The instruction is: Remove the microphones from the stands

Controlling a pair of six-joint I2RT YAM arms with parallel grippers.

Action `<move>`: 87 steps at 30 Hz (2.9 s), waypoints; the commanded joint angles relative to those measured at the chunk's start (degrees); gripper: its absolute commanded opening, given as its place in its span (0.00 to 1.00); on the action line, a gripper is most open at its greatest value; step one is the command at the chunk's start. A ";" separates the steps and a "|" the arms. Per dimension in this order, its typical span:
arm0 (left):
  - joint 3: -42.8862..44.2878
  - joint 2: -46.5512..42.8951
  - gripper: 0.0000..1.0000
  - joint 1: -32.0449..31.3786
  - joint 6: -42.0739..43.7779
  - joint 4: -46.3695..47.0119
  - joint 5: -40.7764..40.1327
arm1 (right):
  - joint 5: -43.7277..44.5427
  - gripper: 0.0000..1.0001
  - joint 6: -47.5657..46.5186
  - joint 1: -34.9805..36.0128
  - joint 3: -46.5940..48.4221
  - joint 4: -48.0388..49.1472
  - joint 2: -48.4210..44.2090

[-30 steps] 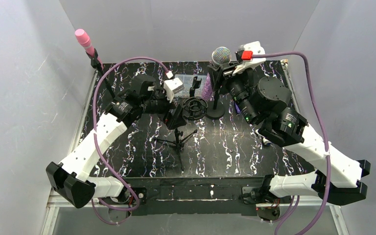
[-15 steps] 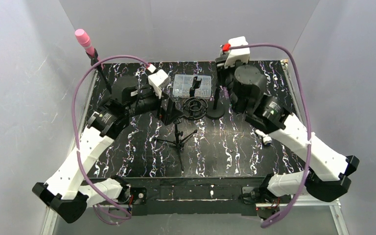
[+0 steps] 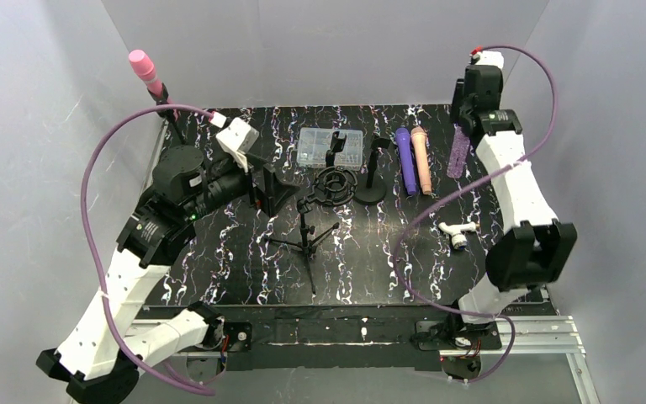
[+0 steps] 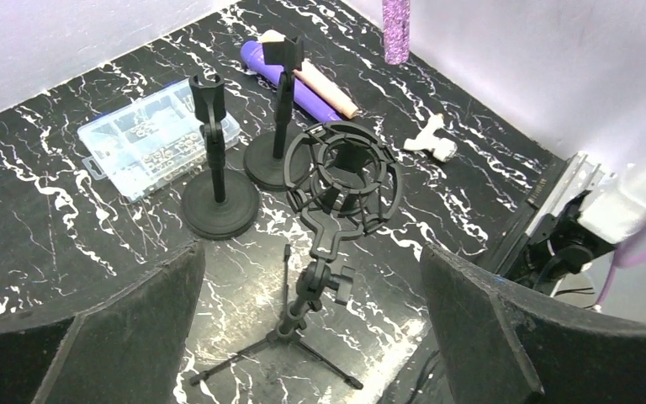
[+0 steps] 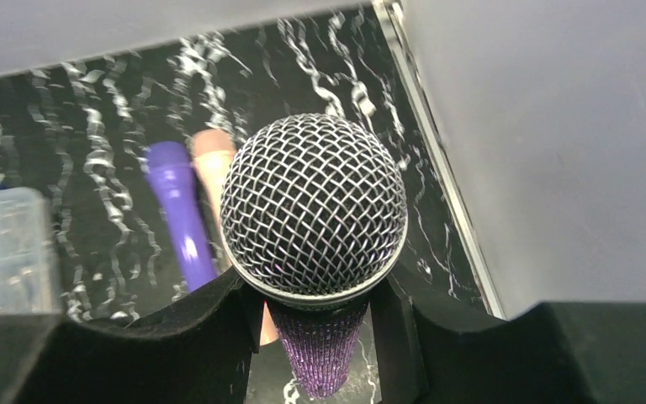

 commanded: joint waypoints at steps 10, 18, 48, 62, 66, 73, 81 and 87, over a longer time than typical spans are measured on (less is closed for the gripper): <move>-4.46 -8.29 0.98 -0.14 -5.04 -2.92 4.82 | -6.15 0.01 -0.08 -6.69 29.25 -12.71 28.61; -4.50 -9.54 0.98 -0.14 -4.40 -5.47 6.57 | -6.98 0.02 -0.45 -8.56 39.77 -15.34 41.73; -4.22 -8.38 0.98 -0.14 -2.06 -9.60 7.20 | -13.05 0.41 1.85 -8.69 36.81 -11.29 53.82; -5.42 -8.51 0.98 -0.14 -2.93 -9.07 7.70 | -13.33 0.71 2.98 -8.69 37.78 -12.14 52.26; -5.57 -7.96 0.98 -0.14 -2.94 -8.86 7.79 | -11.55 0.75 3.98 -10.66 41.11 -14.60 49.73; -6.19 -7.50 0.98 -0.16 -3.55 -8.20 8.23 | -15.06 0.77 4.39 -11.37 39.28 -14.31 48.13; -6.85 -8.22 0.98 -0.14 -3.60 -8.20 8.01 | -21.35 0.78 6.80 -13.24 38.71 -13.83 49.68; -7.33 -8.27 0.98 -0.14 -3.64 -8.20 8.10 | -22.83 0.78 7.63 -13.51 38.01 -13.32 49.56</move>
